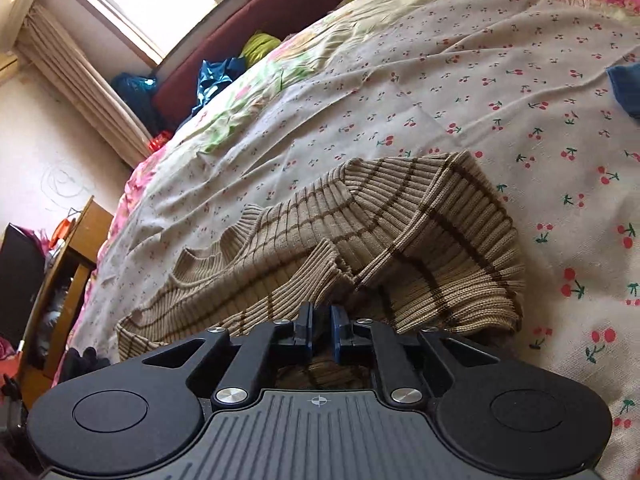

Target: Fold small clothes

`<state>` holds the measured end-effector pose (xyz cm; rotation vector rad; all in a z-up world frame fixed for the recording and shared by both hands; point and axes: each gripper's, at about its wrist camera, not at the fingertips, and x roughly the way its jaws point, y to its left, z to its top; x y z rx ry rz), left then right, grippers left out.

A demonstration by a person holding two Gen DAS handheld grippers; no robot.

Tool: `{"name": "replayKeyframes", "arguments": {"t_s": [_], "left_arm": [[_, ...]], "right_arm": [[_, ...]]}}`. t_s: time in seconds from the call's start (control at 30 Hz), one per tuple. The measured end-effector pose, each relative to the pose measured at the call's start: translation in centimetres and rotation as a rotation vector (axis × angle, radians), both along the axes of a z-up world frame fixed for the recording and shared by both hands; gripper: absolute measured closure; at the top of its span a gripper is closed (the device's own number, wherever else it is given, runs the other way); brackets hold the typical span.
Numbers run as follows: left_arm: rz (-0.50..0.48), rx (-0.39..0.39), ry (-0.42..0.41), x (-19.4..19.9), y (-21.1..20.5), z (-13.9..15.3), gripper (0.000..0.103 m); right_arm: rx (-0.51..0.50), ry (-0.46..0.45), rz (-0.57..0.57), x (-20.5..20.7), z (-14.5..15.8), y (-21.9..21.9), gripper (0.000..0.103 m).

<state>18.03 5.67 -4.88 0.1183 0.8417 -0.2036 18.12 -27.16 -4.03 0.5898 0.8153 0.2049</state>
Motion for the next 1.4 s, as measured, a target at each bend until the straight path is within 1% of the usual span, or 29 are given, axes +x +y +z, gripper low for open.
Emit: {"name": "replayKeyframes", "arguments": {"t_s": [0.1, 0.23, 0.33, 0.43, 0.5, 0.53, 0.67, 0.8, 0.93, 1.0, 1.03, 1.07, 1.13, 1.17, 1.23, 1.33, 1.4], "left_arm": [[-0.006, 0.001, -0.003, -0.3, 0.4, 0.1, 0.025], [-0.013, 0.010, -0.020, -0.9, 0.0, 0.4, 0.025], [-0.015, -0.019, -0.035, -1.0, -0.3, 1.2, 0.025], [-0.056, -0.048, -0.072, -1.3, -1.4, 2.6, 0.025], [-0.116, -0.054, -0.100, -1.4, -3.2, 3.5, 0.025], [-0.145, -0.050, -0.105, -1.3, -4.2, 3.7, 0.025], [-0.252, -0.032, -0.103, -0.1, -9.0, 3.2, 0.024], [-0.313, 0.029, -0.083, 1.8, -13.7, 1.7, 0.024], [-0.301, 0.108, -0.106, 3.2, -16.6, 0.8, 0.025], [-0.279, 0.129, -0.116, 3.7, -17.2, 0.6, 0.033], [-0.271, 0.124, -0.114, 3.9, -17.2, 0.7, 0.040], [-0.261, 0.106, -0.109, 4.0, -16.9, 0.9, 0.044], [-0.249, 0.069, -0.095, 4.2, -16.3, 1.4, 0.048], [-0.256, 0.048, -0.081, 4.2, -16.0, 1.7, 0.048], [-0.278, 0.038, -0.070, 3.9, -15.8, 2.0, 0.048], [-0.273, 0.039, -0.060, 4.2, -16.3, 2.1, 0.048], [-0.258, 0.044, -0.061, 4.9, -17.1, 1.9, 0.047]], "right_arm": [[-0.061, -0.011, -0.025, -0.7, 0.5, -0.7, 0.089], [-0.073, -0.030, -0.020, -1.1, 1.0, -0.9, 0.089], [-0.082, -0.042, 0.038, -1.3, 1.3, 0.1, 0.089], [-0.086, -0.046, 0.093, -1.4, 1.3, 1.7, 0.089], [-0.073, -0.044, 0.094, -1.3, 1.0, 2.2, 0.083], [-0.061, -0.044, 0.087, -1.3, 0.8, 2.1, 0.078], [-0.021, -0.052, 0.045, -1.7, 0.6, 0.9, 0.077], [-0.001, -0.066, 0.011, -2.5, 0.9, -0.8, 0.077], [0.015, -0.078, -0.011, -3.0, 0.9, -2.3, 0.077], [0.005, -0.090, -0.013, -3.3, 0.9, -2.8, 0.077], [-0.016, -0.099, -0.009, -3.5, 1.0, -2.9, 0.077], [-0.037, -0.107, -0.001, -3.6, 1.1, -2.9, 0.077], [-0.093, -0.130, 0.031, -4.1, 1.4, -2.7, 0.077], [-0.119, -0.142, 0.046, -4.3, 1.5, -2.6, 0.077], [-0.175, -0.169, 0.088, -4.7, 1.7, -2.1, 0.077], [-0.215, -0.194, 0.123, -5.1, 1.7, -1.6, 0.077], [-0.216, -0.194, 0.133, -5.2, 1.5, -1.4, 0.077]]}}
